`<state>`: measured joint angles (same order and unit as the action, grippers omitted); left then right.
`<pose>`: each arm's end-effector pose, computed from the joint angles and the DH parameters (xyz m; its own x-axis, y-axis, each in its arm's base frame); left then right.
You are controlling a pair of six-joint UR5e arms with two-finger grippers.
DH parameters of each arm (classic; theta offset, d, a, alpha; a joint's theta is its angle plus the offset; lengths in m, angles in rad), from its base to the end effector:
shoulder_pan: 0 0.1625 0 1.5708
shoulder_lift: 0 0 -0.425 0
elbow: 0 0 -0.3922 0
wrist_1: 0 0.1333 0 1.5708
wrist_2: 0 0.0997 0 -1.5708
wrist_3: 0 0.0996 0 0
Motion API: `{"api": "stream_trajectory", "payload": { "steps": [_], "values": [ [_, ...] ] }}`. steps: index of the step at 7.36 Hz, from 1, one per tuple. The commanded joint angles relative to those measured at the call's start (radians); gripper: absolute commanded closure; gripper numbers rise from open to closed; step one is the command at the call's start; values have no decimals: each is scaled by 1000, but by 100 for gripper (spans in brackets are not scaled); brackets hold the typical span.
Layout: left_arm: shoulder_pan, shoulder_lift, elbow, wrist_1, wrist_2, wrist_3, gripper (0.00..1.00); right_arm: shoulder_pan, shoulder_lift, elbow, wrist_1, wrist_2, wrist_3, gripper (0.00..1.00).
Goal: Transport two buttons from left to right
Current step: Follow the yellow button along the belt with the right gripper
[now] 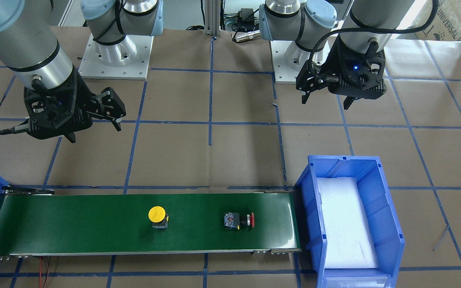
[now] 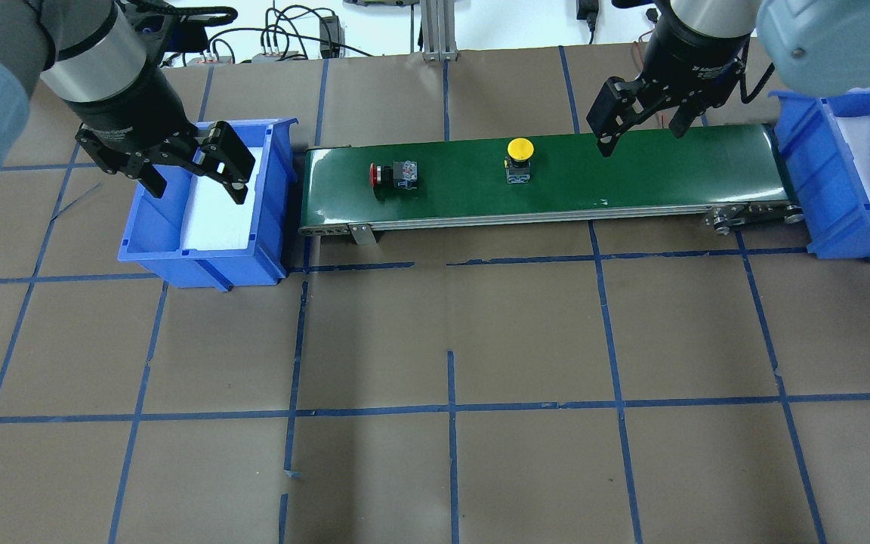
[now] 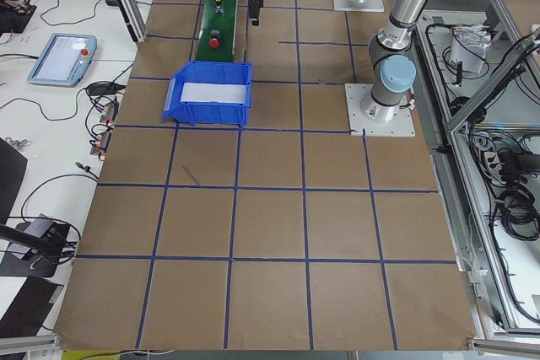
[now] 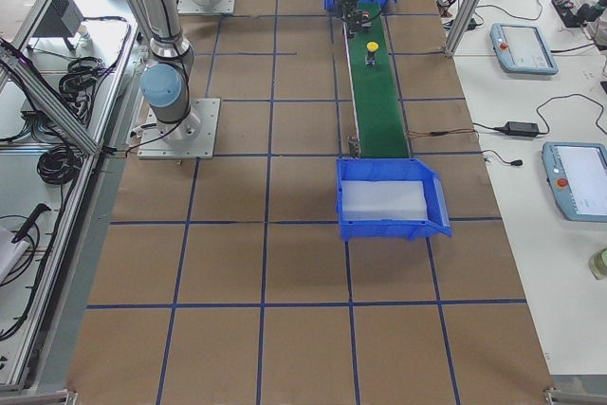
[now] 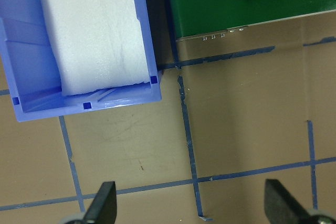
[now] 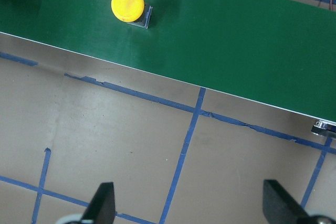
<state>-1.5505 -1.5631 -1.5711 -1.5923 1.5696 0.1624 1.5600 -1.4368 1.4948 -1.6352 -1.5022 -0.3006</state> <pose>-0.1235 -0.4898 0.4894 -0.9899 0.1416 0.0035 0.1416 0.9898 0.0137 0.1342 -0.5501 0.4622 -0.9561 -0.2862 -0.0636 -0.2851 0.9581 -0.0264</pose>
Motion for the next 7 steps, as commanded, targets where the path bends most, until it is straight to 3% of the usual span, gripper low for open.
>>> {"api": "stream_trajectory", "payload": {
  "steps": [1,5,7],
  "values": [
    [0,-8,5,0,-2,0,0,0,3,7,-3,-3,-27,0],
    [0,-3,-3,0,-2,5,0,-3,15,5,-17,-1,-126,0],
    [-2,-11,0,0,-2,3,0,-20,41,-1,-23,2,-277,0]
  ]
}}
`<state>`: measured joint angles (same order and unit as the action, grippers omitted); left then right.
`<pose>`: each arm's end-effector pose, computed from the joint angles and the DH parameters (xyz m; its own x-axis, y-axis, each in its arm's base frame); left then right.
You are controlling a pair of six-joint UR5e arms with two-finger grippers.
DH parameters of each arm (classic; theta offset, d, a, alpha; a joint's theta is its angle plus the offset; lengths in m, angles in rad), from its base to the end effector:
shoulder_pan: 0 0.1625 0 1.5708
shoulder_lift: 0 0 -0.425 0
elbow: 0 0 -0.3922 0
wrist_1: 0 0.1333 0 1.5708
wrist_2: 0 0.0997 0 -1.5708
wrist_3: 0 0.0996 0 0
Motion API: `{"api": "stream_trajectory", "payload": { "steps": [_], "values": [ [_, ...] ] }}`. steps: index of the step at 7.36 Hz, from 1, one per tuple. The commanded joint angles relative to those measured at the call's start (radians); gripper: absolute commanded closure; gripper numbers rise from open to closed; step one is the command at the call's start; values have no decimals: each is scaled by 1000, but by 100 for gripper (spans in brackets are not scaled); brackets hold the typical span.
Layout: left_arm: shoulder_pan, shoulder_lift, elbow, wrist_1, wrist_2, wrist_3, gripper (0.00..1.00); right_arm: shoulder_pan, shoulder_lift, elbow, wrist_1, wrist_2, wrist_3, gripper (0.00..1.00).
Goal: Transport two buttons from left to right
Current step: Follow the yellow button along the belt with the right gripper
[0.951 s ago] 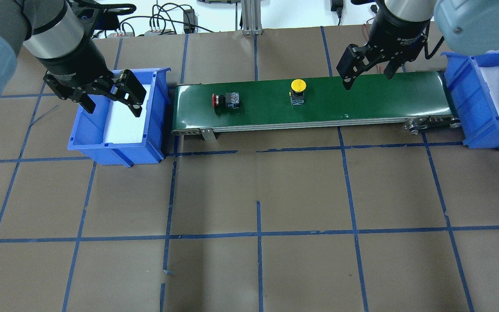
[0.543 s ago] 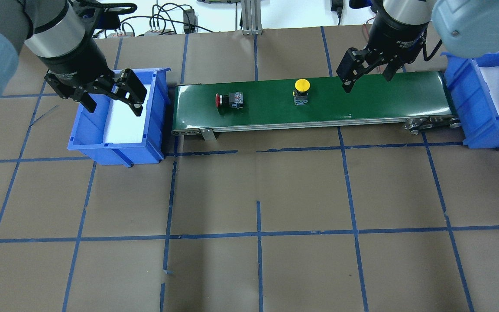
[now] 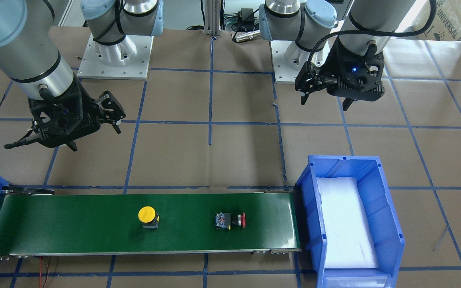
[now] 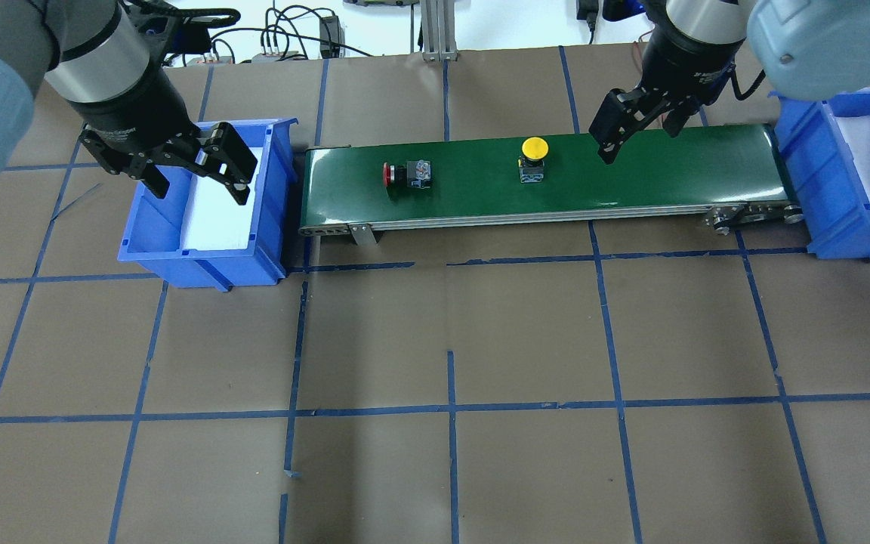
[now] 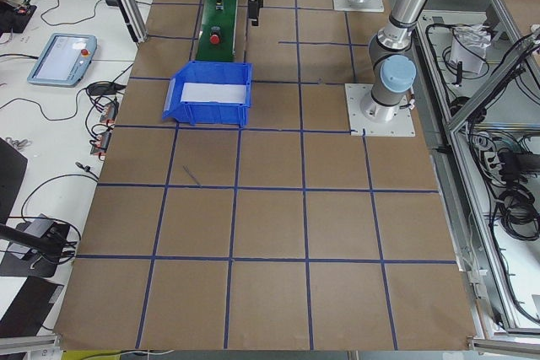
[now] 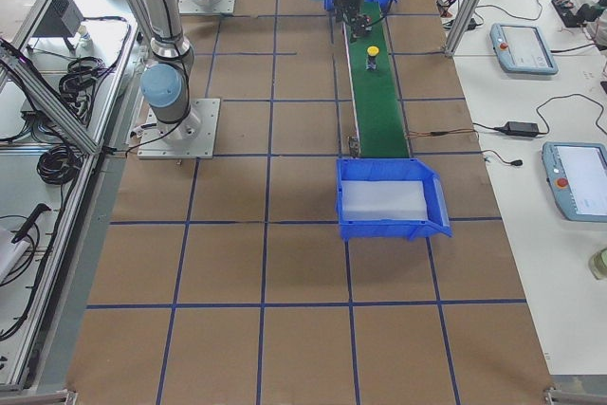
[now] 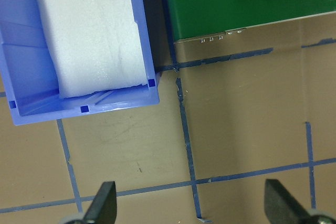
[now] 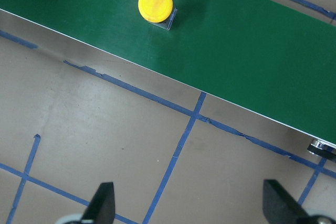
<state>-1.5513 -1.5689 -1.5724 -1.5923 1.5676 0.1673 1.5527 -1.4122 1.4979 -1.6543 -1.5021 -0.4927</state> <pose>-0.1241 -0.4915 0.4859 -0.9891 0.1472 0.0067 0.1473 0.9889 0.0204 0.1300 -0.5598 0.4490 -0.8874 -0.4569 -0.0615 -0.4559 0.8895 -0.0305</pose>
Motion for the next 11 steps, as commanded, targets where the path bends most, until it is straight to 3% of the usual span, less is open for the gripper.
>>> {"api": "stream_trajectory", "payload": {
  "steps": [1,4,11],
  "values": [
    [-3,-2,0,0,0,0,0,-14,18,-7,-5,2,-114,0],
    [-3,-3,0,0,0,0,0,-17,21,-5,-22,-48,-207,0],
    [-4,0,-3,0,-1,0,0,-19,32,-5,-38,-53,-214,0]
  ]
}}
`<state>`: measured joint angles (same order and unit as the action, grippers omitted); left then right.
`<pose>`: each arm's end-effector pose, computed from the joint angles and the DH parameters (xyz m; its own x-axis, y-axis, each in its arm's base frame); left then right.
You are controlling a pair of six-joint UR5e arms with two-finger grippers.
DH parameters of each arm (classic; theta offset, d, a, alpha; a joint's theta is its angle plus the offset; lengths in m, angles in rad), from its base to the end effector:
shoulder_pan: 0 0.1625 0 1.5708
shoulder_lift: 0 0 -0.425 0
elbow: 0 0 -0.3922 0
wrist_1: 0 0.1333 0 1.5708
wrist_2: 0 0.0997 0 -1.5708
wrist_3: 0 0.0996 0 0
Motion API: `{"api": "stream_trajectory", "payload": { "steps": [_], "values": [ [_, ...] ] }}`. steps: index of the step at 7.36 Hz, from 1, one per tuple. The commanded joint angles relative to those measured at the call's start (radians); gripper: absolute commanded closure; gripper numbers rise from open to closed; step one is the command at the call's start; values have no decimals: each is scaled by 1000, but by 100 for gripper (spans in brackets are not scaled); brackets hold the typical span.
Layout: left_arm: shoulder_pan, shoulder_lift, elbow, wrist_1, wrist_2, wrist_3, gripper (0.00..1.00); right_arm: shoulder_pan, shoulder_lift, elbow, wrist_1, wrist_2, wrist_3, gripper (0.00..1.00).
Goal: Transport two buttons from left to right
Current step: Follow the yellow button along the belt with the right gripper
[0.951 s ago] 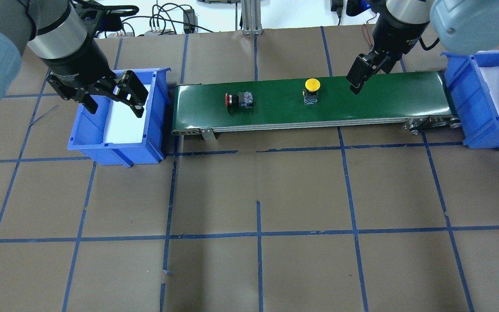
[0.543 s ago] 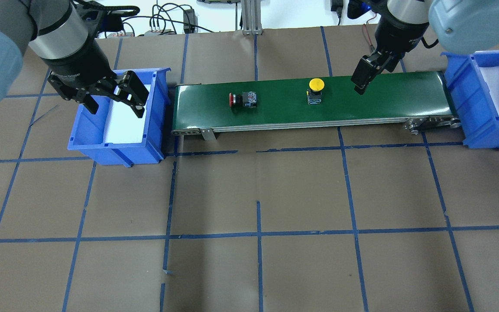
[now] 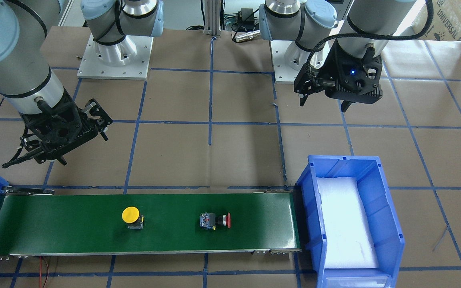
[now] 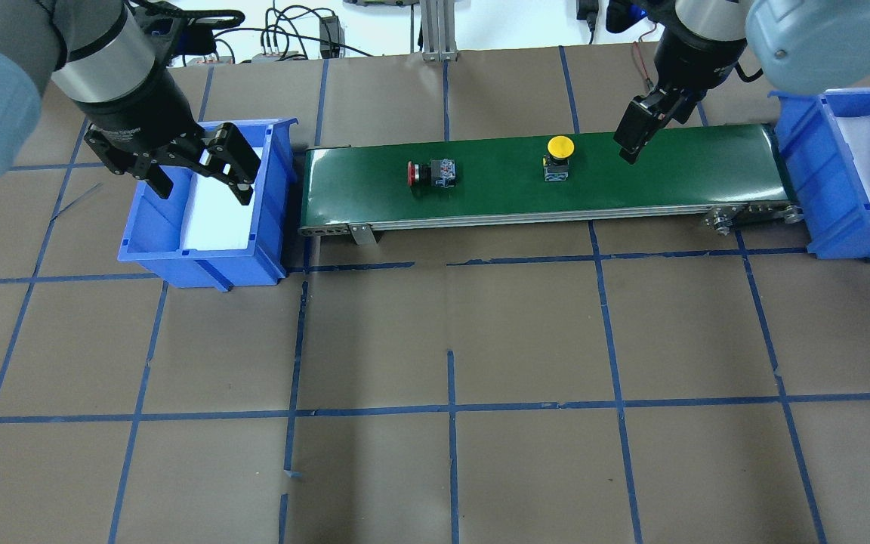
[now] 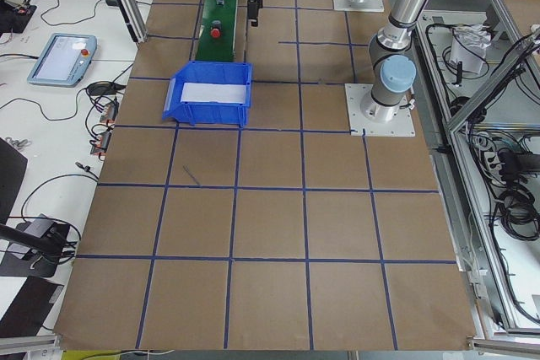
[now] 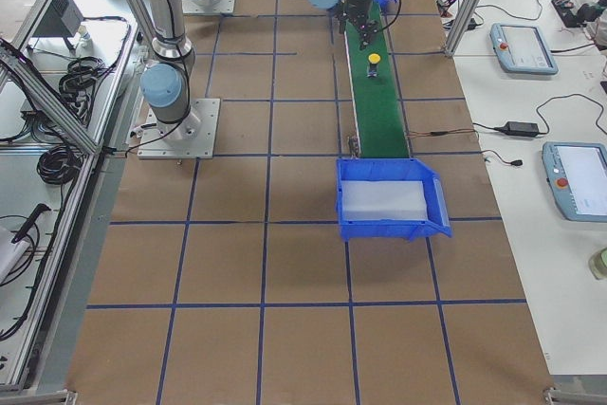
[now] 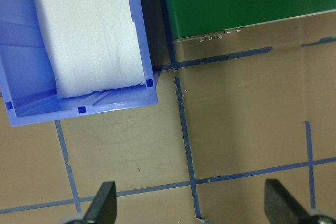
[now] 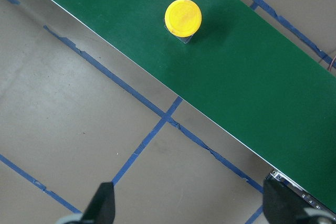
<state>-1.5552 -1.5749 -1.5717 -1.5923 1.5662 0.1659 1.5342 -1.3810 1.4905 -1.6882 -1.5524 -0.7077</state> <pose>-0.1261 -0.4930 0.4833 -0.9887 0.1496 0.0089 0.1497 0.9884 0.0254 0.1142 -0.5751 0.4382 -0.7830 -0.6219 -0.0088 -0.6217 0.7830 -0.0180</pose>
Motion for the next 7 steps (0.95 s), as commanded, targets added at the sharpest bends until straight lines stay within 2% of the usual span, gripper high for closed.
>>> {"api": "stream_trajectory", "payload": {
  "steps": [1,7],
  "values": [
    [0,4,-4,0,0,1,0,0,13,-4,-2,-3,2,0],
    [0,-2,2,0,2,1,0,-5,20,0,-13,-2,-4,0]
  ]
}}
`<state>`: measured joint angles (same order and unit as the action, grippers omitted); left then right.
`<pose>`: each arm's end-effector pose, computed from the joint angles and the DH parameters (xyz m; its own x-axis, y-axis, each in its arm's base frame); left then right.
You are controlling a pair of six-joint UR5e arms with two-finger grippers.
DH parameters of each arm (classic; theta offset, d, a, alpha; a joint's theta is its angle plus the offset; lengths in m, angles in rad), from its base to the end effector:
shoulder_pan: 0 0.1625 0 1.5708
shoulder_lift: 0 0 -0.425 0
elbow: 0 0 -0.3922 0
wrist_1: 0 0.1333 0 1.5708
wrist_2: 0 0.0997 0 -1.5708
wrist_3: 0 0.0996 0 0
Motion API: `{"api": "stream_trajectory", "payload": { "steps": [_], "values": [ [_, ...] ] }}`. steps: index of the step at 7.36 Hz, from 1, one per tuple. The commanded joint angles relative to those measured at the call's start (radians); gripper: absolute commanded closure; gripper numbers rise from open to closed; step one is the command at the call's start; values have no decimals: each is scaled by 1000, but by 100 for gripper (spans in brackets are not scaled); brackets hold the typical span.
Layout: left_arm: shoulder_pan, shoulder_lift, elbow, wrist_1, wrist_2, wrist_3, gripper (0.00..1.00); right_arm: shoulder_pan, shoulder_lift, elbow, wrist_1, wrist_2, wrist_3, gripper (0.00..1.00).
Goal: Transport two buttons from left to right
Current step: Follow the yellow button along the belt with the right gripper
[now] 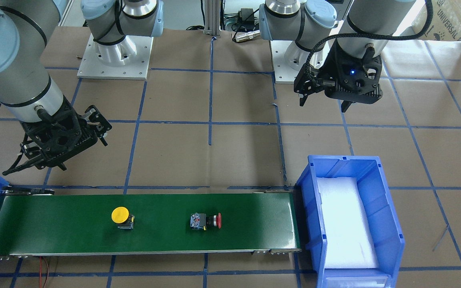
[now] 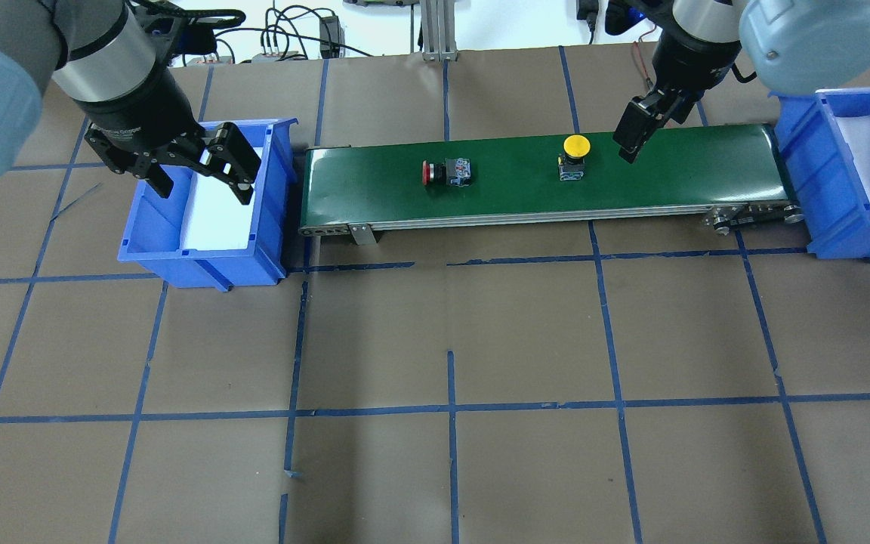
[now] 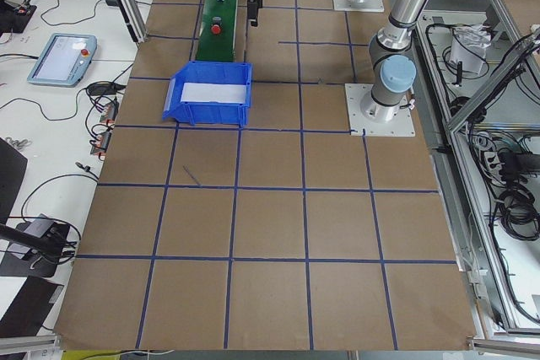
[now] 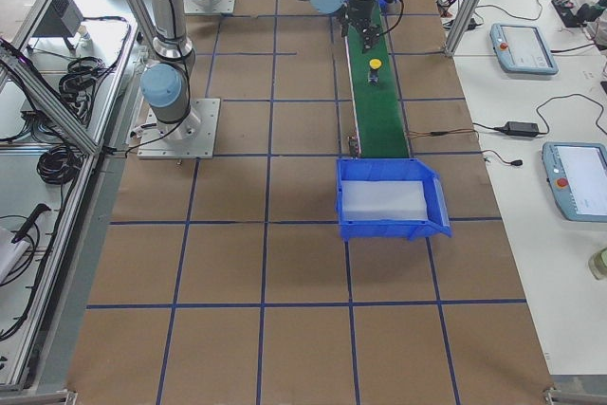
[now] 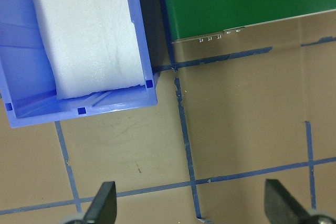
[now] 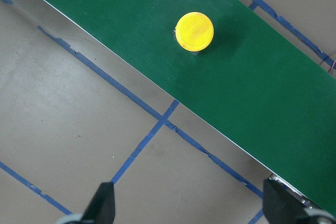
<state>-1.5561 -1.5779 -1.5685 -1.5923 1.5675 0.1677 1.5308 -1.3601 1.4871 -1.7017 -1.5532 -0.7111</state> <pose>-0.1264 -0.4942 0.4834 -0.9883 0.1523 0.0076 0.1524 0.9880 0.0254 0.1118 -0.5830 0.4292 -0.7830 -0.6219 -0.0108 -0.6217 0.7831 -0.0144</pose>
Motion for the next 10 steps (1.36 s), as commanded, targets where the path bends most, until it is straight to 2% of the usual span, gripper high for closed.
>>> {"api": "stream_trajectory", "payload": {
  "steps": [1,4,7,9,10],
  "values": [
    [1,1,-2,0,0,-1,0,0,-1,4,-1,8,-1,0],
    [1,-1,-1,0,0,-2,0,0,25,1,-84,1,-109,0],
    [2,2,-1,0,0,-1,0,-1,25,4,-127,-24,-388,0],
    [2,1,1,0,-1,-1,0,-9,74,16,-127,-25,-462,0],
    [2,1,1,0,0,-1,0,-46,93,18,-151,-22,-572,0]
  ]
}}
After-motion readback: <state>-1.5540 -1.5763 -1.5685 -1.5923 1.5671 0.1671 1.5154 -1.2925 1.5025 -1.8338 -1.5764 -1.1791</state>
